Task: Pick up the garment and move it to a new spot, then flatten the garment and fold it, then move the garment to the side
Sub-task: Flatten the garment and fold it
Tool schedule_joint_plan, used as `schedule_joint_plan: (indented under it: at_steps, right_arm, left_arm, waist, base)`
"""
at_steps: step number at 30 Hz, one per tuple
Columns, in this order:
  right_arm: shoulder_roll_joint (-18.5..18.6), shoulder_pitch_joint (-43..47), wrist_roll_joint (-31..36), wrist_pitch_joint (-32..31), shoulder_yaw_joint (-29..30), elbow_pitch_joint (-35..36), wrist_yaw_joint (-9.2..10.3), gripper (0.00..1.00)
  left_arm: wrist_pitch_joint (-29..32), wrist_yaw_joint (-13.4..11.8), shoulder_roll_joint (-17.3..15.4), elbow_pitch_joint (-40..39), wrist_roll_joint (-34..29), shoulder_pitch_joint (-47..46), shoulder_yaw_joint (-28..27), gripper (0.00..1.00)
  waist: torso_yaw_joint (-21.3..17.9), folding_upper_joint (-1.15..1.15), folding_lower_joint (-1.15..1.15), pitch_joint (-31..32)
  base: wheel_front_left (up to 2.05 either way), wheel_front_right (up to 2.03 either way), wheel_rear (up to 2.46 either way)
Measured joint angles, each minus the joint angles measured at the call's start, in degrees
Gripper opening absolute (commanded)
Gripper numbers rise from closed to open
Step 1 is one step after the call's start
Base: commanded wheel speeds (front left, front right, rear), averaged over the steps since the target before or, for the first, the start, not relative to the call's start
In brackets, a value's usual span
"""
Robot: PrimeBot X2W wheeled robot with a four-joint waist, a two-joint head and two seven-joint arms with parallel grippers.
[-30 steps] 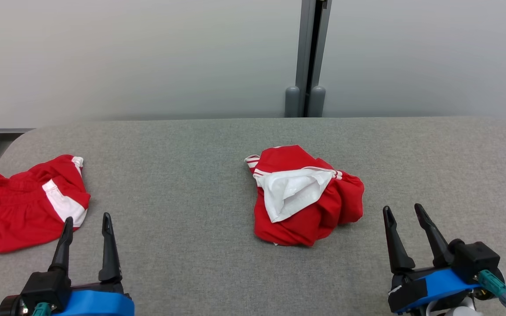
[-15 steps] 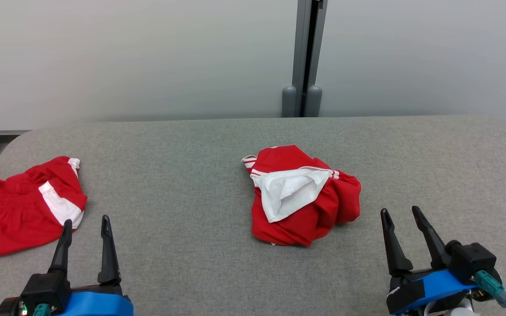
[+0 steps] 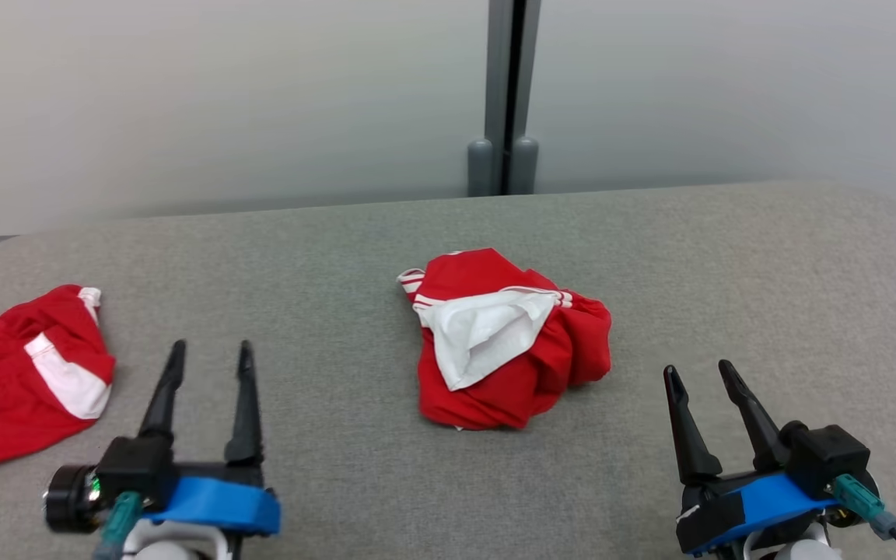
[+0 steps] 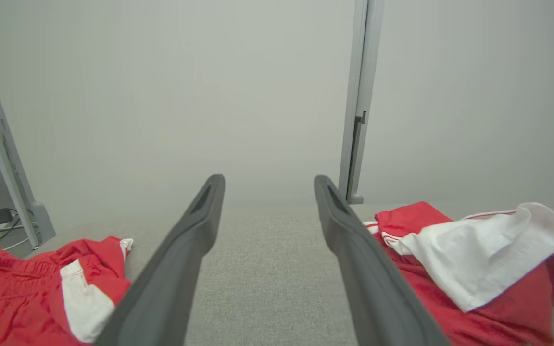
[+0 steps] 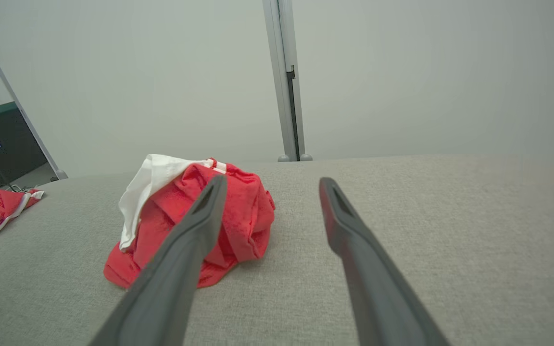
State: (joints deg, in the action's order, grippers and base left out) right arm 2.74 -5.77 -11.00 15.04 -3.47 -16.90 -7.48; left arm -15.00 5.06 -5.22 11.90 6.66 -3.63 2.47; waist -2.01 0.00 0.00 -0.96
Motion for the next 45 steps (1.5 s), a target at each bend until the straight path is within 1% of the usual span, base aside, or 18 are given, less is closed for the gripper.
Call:
schedule_joint_plan:
  at_steps: [6, 11, 19, 27, 35, 36, 37, 38, 41, 45]
  right_arm:
    - [0.0, -1.1, -0.4, 0.0, -0.1, 0.3, 0.00, 1.00]
    - [0.0, -2.2, -0.7, 0.0, -0.1, 0.8, 0.00, 1.00]
    - [0.0, -3.5, -1.0, 0.0, 0.2, 1.3, 0.00, 1.00]
    - [0.0, -4.8, -1.4, 0.0, 0.3, 1.9, 0.00, 1.00]
    - [0.0, -5.8, -1.7, 0.0, 0.2, 2.4, 0.00, 1.00]
    - [0.0, -5.8, -1.8, 0.0, 0.2, 2.5, 0.00, 1.00]
    - [0.0, -5.8, -1.8, 0.0, 0.2, 2.5, 0.00, 1.00]
    - [0.0, -5.8, -1.8, 0.0, 0.3, 2.5, 0.00, 1.00]
    - [0.0, -5.6, -1.8, 0.0, 0.6, 2.5, 0.00, 1.00]
    - [0.0, -5.2, -1.7, 0.0, 1.1, 2.3, 0.00, 1.00]
  left_arm:
    - [0.0, 1.5, 0.9, 2.1, -1.2, -5.6, 7.0, 1.00]
    - [-0.1, 2.0, 1.2, 5.0, -1.2, -9.0, 11.2, 1.00]
    - [-0.1, 2.2, 1.0, 11.5, -1.5, -11.6, 16.7, 1.00]
    - [-0.1, 2.4, -0.3, 18.0, -1.1, -15.0, 17.9, 1.00]
    - [-0.1, 2.3, -1.2, 23.5, -1.1, -19.2, 16.3, 1.00]
    - [-0.1, 2.2, -1.2, 23.7, -0.9, -19.6, 15.9, 0.85]
    - [-0.1, 2.0, -1.1, 24.1, -0.8, -20.1, 15.5, 0.48]
    - [-0.1, 2.0, -1.0, 24.4, -0.8, -20.5, 15.1, 0.00]
    - [-0.1, 1.8, -1.0, 24.8, -0.7, -20.9, 14.5, 0.00]
    - [-0.1, 1.7, -0.7, 23.4, -0.6, -20.7, 13.3, 0.00]
  waist:
    - [-2.6, 0.00, 0.01, -2.2]
    - [-5.0, 0.00, 0.01, -4.4]
    - [-8.2, 0.00, 0.01, -8.0]
    - [-10.6, 0.00, 0.01, -11.2]
    - [-12.4, 0.00, 0.01, -12.4]
    - [-12.5, 0.00, 0.01, -12.4]
    - [-12.6, 0.00, 0.01, -12.3]
    - [-12.7, 0.00, 0.01, -12.2]
    - [-12.4, 0.00, 0.01, -11.6]
    - [-10.7, 0.00, 0.01, -10.2]
  base:
    - [0.00, 0.00, 0.00]
    - [0.00, 0.00, 0.00]
    - [0.00, 0.00, 0.00]
    - [0.00, 0.00, 0.00]
    - [0.00, 0.00, 0.00]
    - [0.00, 0.00, 0.00]
    - [0.00, 0.00, 0.00]
    - [0.00, 0.00, 0.00]
    - [0.00, 0.00, 0.00]
    - [0.00, 0.00, 0.00]
